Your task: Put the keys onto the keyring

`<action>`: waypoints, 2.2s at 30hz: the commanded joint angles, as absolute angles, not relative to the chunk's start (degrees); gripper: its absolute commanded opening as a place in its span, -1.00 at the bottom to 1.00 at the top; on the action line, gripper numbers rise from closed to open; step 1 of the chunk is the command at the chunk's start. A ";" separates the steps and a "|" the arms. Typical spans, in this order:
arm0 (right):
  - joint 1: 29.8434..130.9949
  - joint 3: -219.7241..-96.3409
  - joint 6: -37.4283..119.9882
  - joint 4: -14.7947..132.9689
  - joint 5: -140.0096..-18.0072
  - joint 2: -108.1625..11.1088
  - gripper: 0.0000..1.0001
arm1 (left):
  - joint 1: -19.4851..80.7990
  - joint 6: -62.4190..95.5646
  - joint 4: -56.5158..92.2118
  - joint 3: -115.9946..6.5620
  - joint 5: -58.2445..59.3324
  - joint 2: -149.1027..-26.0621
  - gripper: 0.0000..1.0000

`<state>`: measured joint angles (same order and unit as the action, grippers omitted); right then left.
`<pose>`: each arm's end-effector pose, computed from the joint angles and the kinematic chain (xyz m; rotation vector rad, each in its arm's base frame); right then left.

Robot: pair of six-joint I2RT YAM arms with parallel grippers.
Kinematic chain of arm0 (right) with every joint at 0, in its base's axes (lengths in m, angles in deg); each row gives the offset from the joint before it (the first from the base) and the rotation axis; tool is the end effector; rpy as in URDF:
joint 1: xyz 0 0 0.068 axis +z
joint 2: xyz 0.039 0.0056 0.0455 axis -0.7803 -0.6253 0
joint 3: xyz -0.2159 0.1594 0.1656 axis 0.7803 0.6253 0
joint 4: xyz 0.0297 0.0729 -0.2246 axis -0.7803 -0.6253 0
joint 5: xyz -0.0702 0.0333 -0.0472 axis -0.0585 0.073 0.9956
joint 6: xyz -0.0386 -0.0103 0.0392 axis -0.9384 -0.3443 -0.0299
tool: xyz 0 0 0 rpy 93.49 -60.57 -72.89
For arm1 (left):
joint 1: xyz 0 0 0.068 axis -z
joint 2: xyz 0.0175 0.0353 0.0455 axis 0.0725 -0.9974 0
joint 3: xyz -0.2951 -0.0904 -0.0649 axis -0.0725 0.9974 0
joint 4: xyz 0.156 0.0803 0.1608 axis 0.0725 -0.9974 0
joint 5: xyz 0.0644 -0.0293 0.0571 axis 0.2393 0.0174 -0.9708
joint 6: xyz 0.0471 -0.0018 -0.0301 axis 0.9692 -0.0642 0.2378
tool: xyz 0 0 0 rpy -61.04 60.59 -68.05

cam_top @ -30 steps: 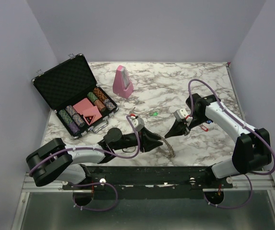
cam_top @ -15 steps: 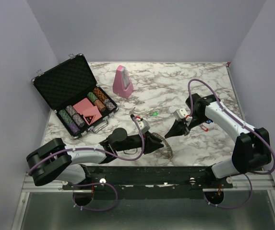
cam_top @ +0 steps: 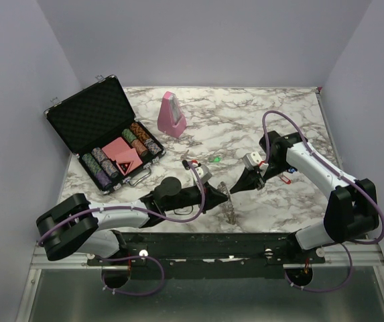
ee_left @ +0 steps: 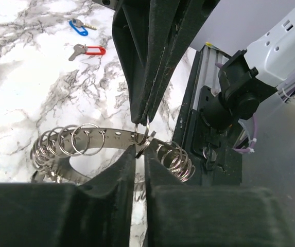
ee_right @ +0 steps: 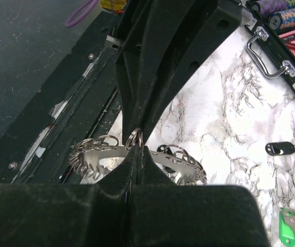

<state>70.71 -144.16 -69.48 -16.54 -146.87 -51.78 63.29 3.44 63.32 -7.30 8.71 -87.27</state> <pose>0.1788 0.1026 0.3082 -1.7270 1.0675 1.2661 0.1129 -0.2100 0.2747 0.7607 1.6284 -1.3248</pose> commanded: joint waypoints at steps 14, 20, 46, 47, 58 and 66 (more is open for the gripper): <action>70.98 -143.66 -68.28 -15.99 -148.80 -52.00 -0.95 | 63.75 8.37 59.69 -6.89 7.23 -81.27 -1.00; 70.98 -143.57 -63.89 -13.62 -149.41 -51.65 -0.83 | 63.75 16.27 53.81 -6.80 5.91 -76.78 -1.00; 75.54 -146.12 -59.32 -16.79 -154.60 -47.07 -0.20 | 63.57 44.51 43.69 -10.41 14.61 -70.62 -1.00; 75.99 -145.95 -58.36 -15.83 -154.08 -47.34 -0.29 | 63.57 44.07 44.30 -10.41 14.61 -70.88 -1.00; 77.39 -144.63 -50.44 -8.00 -151.88 -47.87 -0.39 | 63.57 40.20 47.65 -10.06 15.13 -71.41 -1.00; 77.92 -143.48 -44.99 -2.55 -150.65 -47.95 -0.29 | 63.57 38.26 49.14 -9.35 15.48 -71.06 -1.00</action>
